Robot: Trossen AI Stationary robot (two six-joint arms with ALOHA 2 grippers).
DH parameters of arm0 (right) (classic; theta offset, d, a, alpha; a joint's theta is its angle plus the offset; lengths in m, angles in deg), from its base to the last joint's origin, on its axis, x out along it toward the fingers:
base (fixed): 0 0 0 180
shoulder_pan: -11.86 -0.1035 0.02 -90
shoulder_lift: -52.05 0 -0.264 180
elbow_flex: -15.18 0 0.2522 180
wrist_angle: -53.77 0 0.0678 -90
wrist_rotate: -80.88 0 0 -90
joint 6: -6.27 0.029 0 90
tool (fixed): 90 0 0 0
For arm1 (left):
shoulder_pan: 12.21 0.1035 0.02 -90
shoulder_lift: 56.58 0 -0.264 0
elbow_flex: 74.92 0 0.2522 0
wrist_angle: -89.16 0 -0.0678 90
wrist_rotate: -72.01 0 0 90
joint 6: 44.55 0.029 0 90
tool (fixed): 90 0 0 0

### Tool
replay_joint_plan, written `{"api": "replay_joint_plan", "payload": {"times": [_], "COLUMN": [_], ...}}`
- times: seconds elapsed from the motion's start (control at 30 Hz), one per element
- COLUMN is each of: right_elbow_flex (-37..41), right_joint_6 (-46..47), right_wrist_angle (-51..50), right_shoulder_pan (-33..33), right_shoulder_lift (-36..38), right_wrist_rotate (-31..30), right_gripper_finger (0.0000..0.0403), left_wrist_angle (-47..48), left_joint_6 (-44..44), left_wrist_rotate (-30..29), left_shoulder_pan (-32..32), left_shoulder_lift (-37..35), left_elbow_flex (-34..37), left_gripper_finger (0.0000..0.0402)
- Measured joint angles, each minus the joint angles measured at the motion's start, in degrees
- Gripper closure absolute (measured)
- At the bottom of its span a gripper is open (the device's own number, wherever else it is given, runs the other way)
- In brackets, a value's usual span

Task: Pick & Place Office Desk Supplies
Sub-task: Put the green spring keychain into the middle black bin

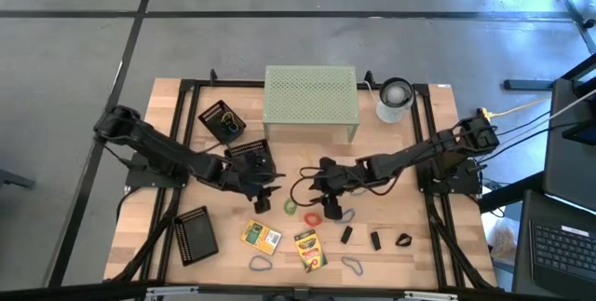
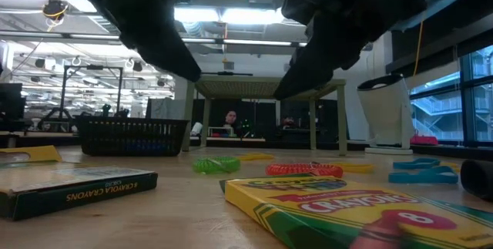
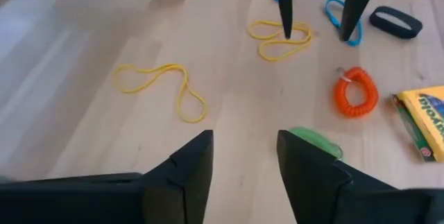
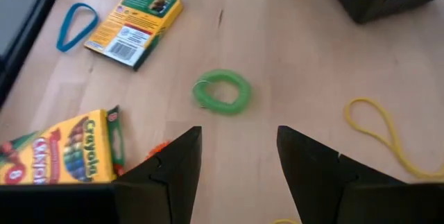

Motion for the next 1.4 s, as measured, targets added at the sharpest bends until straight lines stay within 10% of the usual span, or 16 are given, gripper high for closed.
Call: {"api": "replay_joint_plan", "payload": {"times": [0.6, 1.4], "right_elbow_flex": [0.0, 0.0], "right_joint_6": [-0.7, -1.6], "right_wrist_angle": [0.0, -0.9], "right_shoulder_pan": [-2.7, -2.7], "right_shoulder_lift": [0.0, 0.3], "right_wrist_rotate": [-5.6, -5.5], "right_gripper_finger": [0.0211, 0.0211], "left_wrist_angle": [-20.9, -20.1], "left_joint_6": [7.2, 2.2], "left_wrist_rotate": [3.7, 12.9], "left_shoulder_pan": [1.5, 3.4], "left_shoulder_lift": [14.0, 19.0], "left_elbow_flex": [0.0, -0.5], "left_gripper_finger": [0.0198, 0.0194]}}
